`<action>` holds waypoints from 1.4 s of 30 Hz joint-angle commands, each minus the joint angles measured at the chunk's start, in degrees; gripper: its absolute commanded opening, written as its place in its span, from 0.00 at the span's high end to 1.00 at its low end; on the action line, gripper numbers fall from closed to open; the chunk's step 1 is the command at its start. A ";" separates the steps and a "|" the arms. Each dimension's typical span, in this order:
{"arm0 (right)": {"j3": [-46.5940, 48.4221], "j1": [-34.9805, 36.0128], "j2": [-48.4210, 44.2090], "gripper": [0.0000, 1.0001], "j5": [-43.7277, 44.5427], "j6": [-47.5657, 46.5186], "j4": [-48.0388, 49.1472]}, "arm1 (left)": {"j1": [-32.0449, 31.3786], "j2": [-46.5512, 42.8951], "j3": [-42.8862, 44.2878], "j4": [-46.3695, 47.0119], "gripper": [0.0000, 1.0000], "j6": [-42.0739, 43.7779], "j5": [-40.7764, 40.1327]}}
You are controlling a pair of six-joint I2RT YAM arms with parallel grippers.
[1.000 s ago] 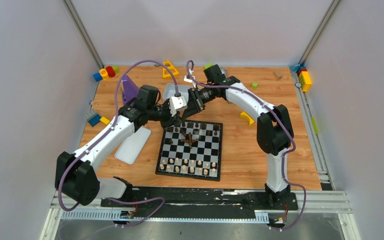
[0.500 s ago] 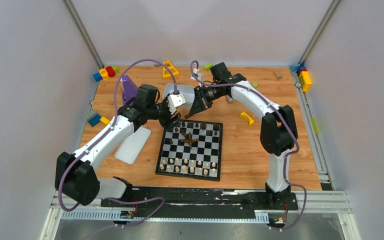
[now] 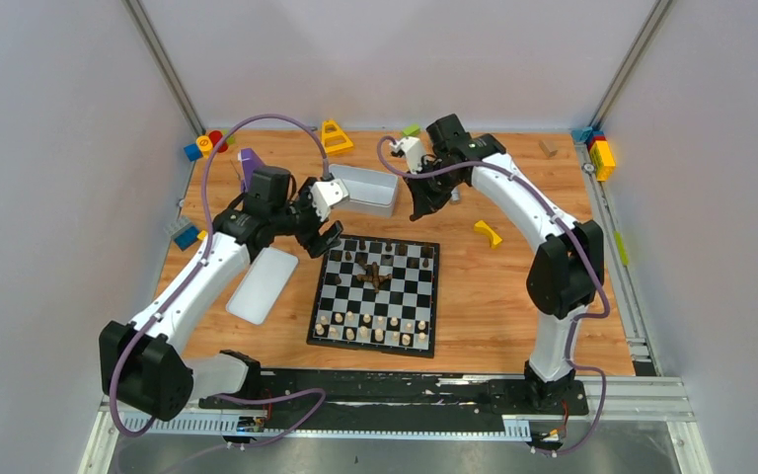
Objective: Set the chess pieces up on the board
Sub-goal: Place the chess piece on the chessboard.
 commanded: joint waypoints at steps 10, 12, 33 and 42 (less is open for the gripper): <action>4.97 6.01 8.14 1.00 15.29 -6.82 -5.52 | 2.63 -3.03 1.56 -3.36 0.00 -1.77 -6.61; 4.89 6.69 8.97 1.00 15.93 -6.92 -6.08 | 2.88 -3.12 1.41 -3.50 0.00 -2.00 -7.14; 4.35 9.34 13.81 0.98 18.21 -7.35 -8.06 | 3.81 -5.00 0.07 -3.51 0.00 -1.73 -8.31; 5.14 9.45 14.45 0.97 18.45 -8.04 -9.53 | 3.81 -4.95 -0.17 -3.49 0.00 -1.67 -8.17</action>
